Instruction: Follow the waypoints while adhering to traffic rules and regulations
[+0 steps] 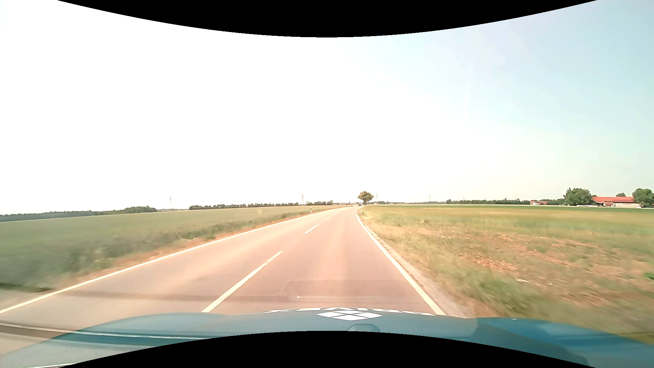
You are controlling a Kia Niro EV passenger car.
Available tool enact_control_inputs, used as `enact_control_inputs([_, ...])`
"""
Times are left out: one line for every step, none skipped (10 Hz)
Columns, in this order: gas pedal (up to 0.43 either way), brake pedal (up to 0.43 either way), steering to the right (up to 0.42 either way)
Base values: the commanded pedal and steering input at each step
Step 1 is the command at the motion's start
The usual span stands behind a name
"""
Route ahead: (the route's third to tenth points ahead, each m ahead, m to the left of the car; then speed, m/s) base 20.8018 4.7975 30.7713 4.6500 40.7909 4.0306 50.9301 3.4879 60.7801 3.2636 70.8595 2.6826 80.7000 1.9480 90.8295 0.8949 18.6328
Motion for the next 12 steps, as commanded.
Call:
enact_control_inputs([0.197, 0.0, 0.003])
enact_control_inputs([0.197, 0.0, 0.003])
enact_control_inputs([0.197, 0.0, 0.004])
enact_control_inputs([0.197, 0.0, 0.004])
enact_control_inputs([0.197, 0.0, 0.004])
enact_control_inputs([0.197, 0.0, 0.005])
enact_control_inputs([0.197, 0.0, 0.005])
enact_control_inputs([0.197, 0.0, 0.005])
enact_control_inputs([0.197, 0.0, 0.005])
enact_control_inputs([0.197, 0.0, 0.005])
enact_control_inputs([0.197, 0.0, 0.005])
enact_control_inputs([0.197, 0.0, 0.005])
